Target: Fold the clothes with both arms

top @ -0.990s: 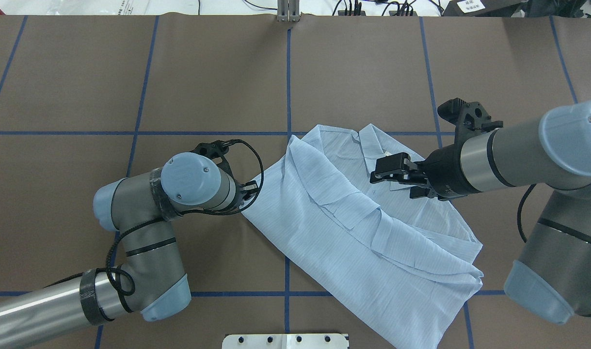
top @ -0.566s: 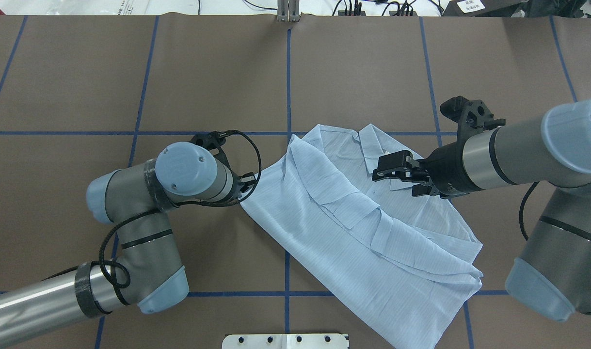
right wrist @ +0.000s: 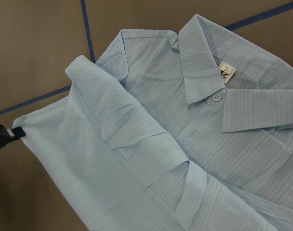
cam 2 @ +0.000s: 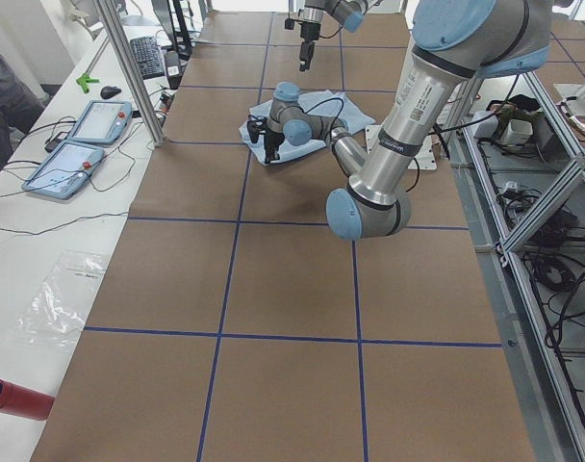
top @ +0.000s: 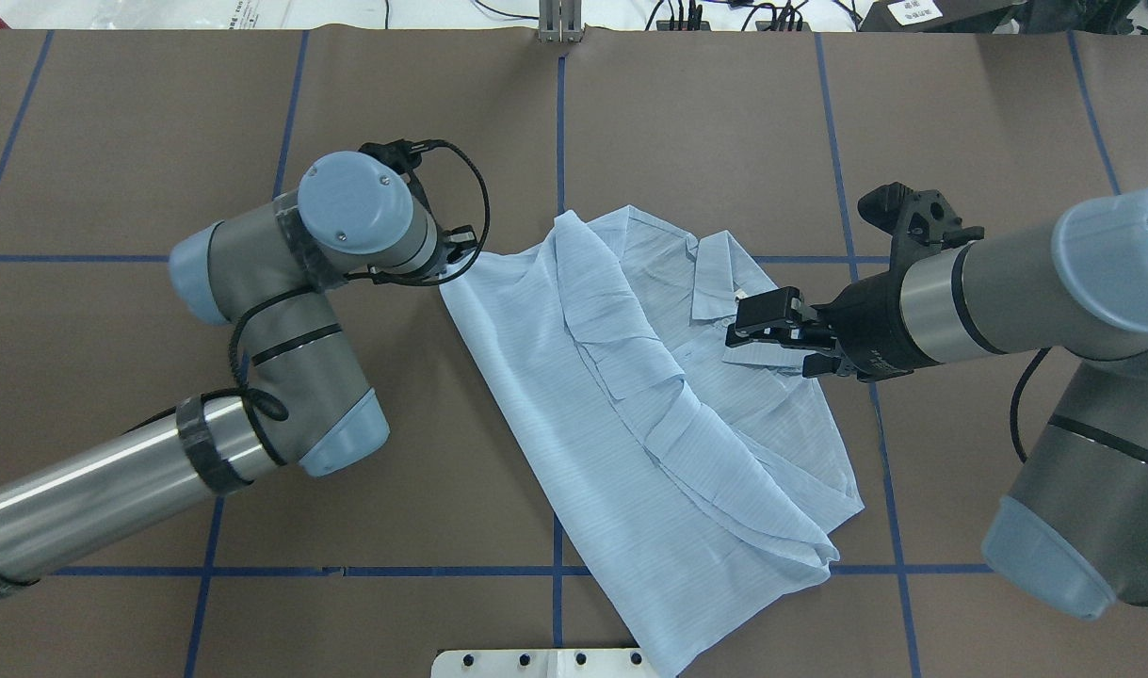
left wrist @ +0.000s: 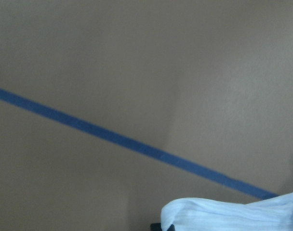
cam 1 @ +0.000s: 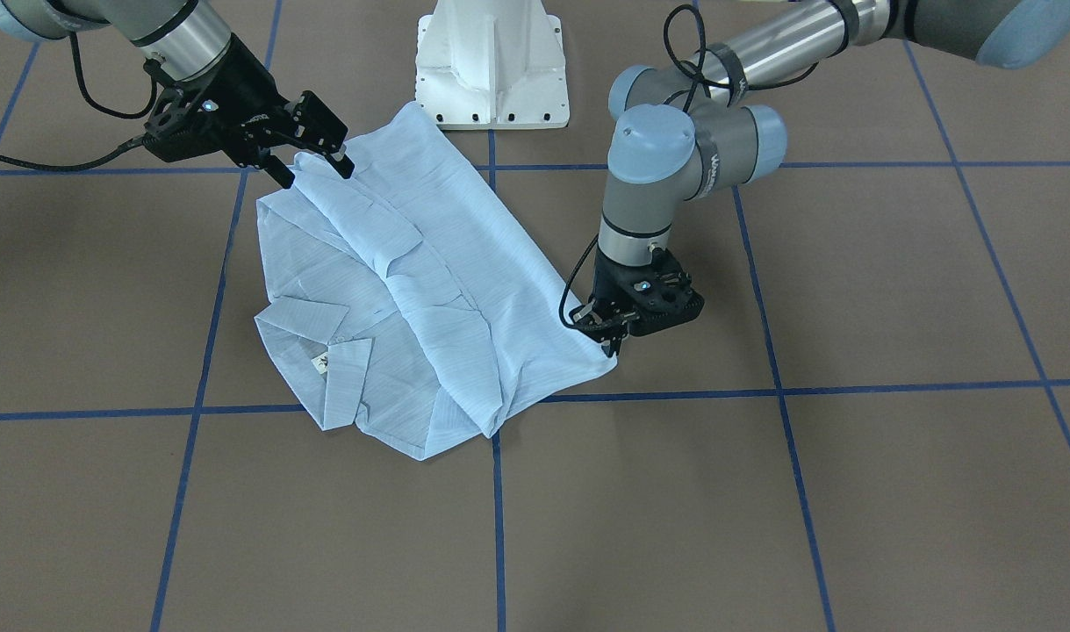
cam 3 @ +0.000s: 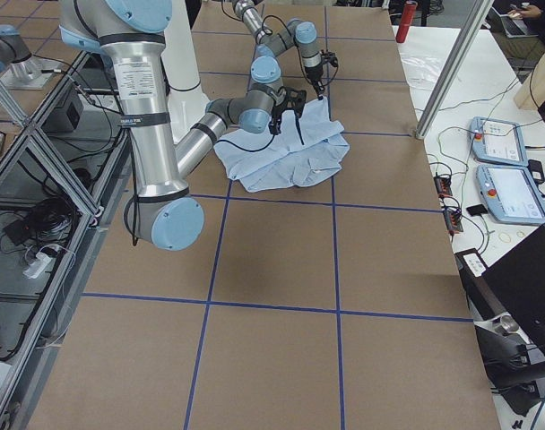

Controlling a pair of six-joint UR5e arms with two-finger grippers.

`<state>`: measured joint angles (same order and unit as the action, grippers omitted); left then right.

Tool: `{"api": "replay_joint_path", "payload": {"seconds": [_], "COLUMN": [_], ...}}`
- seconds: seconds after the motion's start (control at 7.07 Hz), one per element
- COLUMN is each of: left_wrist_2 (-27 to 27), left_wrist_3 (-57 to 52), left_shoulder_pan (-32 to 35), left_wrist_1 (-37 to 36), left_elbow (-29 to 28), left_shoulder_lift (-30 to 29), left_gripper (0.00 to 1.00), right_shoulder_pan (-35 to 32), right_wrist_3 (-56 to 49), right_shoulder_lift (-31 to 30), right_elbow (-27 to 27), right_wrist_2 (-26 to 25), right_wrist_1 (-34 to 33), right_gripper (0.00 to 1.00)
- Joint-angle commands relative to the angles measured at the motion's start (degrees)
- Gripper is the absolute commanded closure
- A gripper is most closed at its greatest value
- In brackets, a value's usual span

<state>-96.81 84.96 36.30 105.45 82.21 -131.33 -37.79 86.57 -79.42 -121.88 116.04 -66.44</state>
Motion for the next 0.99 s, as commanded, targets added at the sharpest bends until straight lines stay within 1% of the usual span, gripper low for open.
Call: {"api": "replay_joint_path", "payload": {"seconds": [0.0, 0.14, 0.28, 0.42, 0.57, 0.71, 0.85], "left_wrist_2": [2.8, 4.2, 9.9, 13.2, 13.3, 13.3, 13.3], "left_wrist_3": [-4.0, -6.5, -8.0, -8.0, -8.0, -8.0, -7.9], "left_shoulder_pan": [3.7, 5.4, 5.6, 5.6, 5.6, 5.6, 5.6], "left_wrist_1": [11.6, 16.7, 21.0, 31.6, 34.5, 34.6, 34.9], "left_elbow": [-18.8, -23.3, -26.5, -31.3, -32.9, -32.9, -32.7], "left_shoulder_lift": [-9.3, -10.5, -11.1, -12.0, -12.4, -12.5, -12.5], "left_gripper": [1.0, 1.0, 1.0, 1.0, 1.0, 0.66, 0.01], "right_shoulder_pan": [-0.5, -0.6, -0.6, -0.4, -0.3, -0.2, 0.2], "right_wrist_3": [0.0, 0.1, 0.1, 0.0, 0.0, 0.0, 0.0], "right_shoulder_lift": [-0.3, -0.3, -0.5, -0.5, -0.1, 0.1, 0.1], "right_elbow": [0.1, 0.2, 0.3, 0.5, 1.6, 2.3, 2.3], "right_wrist_2": [-0.2, -0.3, -0.5, -1.5, -2.0, -2.3, -3.0], "right_wrist_1": [-0.1, -0.1, -0.1, -0.1, -0.1, -0.1, -0.1], "right_gripper": [0.0, 0.0, 0.0, 0.0, 0.0, 0.0, 0.0]}}
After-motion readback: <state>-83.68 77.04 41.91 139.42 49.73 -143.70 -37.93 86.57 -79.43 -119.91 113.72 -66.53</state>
